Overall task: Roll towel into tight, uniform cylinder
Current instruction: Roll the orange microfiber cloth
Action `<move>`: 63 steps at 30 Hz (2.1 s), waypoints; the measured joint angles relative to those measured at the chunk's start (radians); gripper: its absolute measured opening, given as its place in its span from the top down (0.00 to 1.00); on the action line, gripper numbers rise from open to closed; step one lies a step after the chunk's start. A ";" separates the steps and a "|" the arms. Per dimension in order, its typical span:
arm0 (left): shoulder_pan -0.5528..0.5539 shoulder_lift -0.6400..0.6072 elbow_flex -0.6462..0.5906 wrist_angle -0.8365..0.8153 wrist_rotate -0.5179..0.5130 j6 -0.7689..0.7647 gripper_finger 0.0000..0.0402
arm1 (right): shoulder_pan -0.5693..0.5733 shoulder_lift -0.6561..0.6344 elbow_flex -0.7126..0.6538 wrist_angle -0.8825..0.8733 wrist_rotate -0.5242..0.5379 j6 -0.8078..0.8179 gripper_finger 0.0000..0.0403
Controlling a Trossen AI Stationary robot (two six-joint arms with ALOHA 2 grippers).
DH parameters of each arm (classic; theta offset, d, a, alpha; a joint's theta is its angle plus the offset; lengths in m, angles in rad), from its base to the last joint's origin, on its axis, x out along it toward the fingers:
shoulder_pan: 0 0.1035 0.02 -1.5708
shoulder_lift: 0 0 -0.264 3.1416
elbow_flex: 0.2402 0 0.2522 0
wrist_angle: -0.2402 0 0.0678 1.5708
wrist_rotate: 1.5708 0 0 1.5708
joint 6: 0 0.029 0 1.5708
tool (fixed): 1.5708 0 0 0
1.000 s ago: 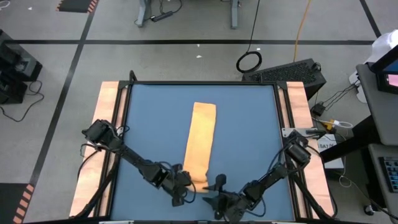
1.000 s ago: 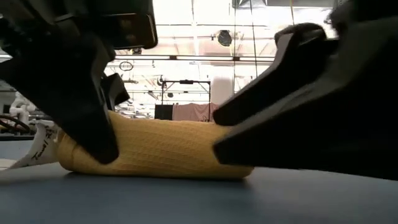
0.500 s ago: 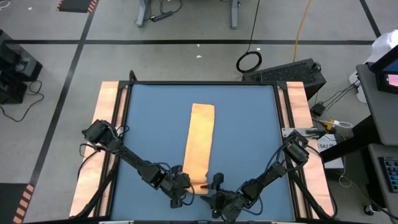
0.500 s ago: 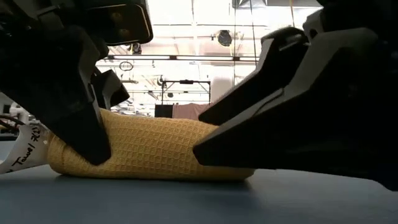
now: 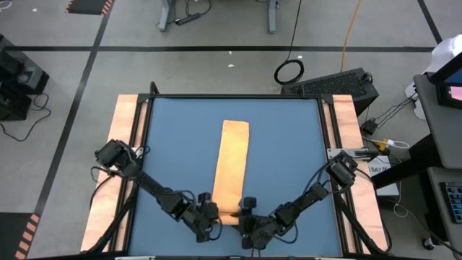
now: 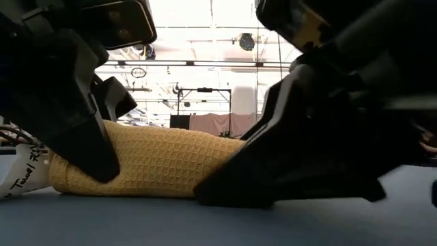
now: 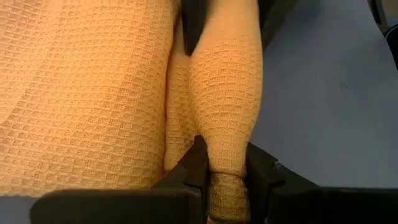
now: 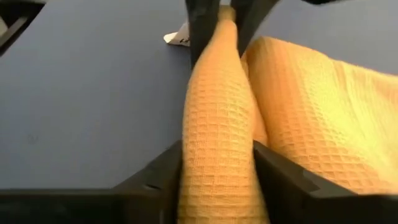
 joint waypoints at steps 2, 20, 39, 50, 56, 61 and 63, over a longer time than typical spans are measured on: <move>-0.011 0.001 -0.001 0.000 -0.027 -0.002 0.86 | -0.003 0.000 0.000 -0.003 -0.015 0.050 0.67; -0.205 -0.094 -0.004 -0.150 -0.447 -0.048 0.31 | -0.082 -0.005 0.001 -0.014 -0.334 0.428 0.91; -0.285 0.085 -0.002 0.100 -0.611 0.348 0.40 | -0.146 -0.009 0.000 -0.008 -0.503 0.536 0.91; -0.229 0.086 -0.001 0.032 -0.568 0.340 0.45 | -0.146 -0.009 0.000 -0.008 -0.525 0.548 0.91; -0.192 0.082 0.001 0.020 -0.496 0.297 0.55 | -0.145 -0.025 -0.002 -0.015 -0.524 0.547 0.89; -0.175 0.080 0.004 0.011 -0.441 0.261 0.81 | -0.130 -0.096 -0.007 -0.096 -0.470 0.433 0.76; -0.171 0.080 0.004 0.009 -0.425 0.259 0.88 | -0.126 -0.128 -0.008 -0.144 -0.460 0.368 0.69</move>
